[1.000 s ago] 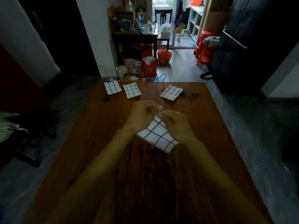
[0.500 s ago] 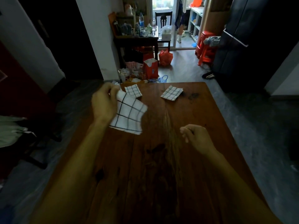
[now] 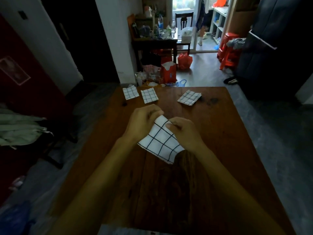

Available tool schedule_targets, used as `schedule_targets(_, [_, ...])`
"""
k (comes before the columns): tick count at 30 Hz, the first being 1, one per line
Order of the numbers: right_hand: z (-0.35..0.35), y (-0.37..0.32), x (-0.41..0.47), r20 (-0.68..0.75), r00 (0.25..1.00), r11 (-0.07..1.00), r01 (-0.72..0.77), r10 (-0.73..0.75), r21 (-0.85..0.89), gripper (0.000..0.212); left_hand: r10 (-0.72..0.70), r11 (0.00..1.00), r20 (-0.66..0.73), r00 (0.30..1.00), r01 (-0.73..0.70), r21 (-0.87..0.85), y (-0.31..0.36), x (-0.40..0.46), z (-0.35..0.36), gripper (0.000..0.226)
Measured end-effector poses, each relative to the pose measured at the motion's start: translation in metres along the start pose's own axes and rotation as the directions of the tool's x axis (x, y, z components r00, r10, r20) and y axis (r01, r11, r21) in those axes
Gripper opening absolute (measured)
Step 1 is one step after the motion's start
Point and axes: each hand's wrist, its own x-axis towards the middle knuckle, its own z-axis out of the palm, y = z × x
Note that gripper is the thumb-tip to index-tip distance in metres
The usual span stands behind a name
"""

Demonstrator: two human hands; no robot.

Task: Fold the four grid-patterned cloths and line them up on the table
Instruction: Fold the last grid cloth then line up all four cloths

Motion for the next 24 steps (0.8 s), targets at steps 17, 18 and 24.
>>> schedule_targets(17, [0.106,-0.101,-0.006,0.221,0.965,0.867,-0.226,0.139,0.443,0.017,-0.633,0.736,-0.327,0.701,0.416,-0.533,-0.038,-0.138,-0.103,0.004])
schedule_targets(18, [0.116,-0.114,-0.005,0.27,0.957,0.884,-0.217,0.108,0.414,0.018,-0.641,0.732,-0.357,0.679,0.401,-0.552,-0.039,-0.145,-0.118,0.004])
schedule_targets(24, [0.201,-0.21,-0.014,0.286,0.958,0.909,-0.111,-0.01,0.402,0.019,-0.649,0.731,-0.461,0.605,0.328,-0.598,-0.062,-0.218,-0.215,0.02])
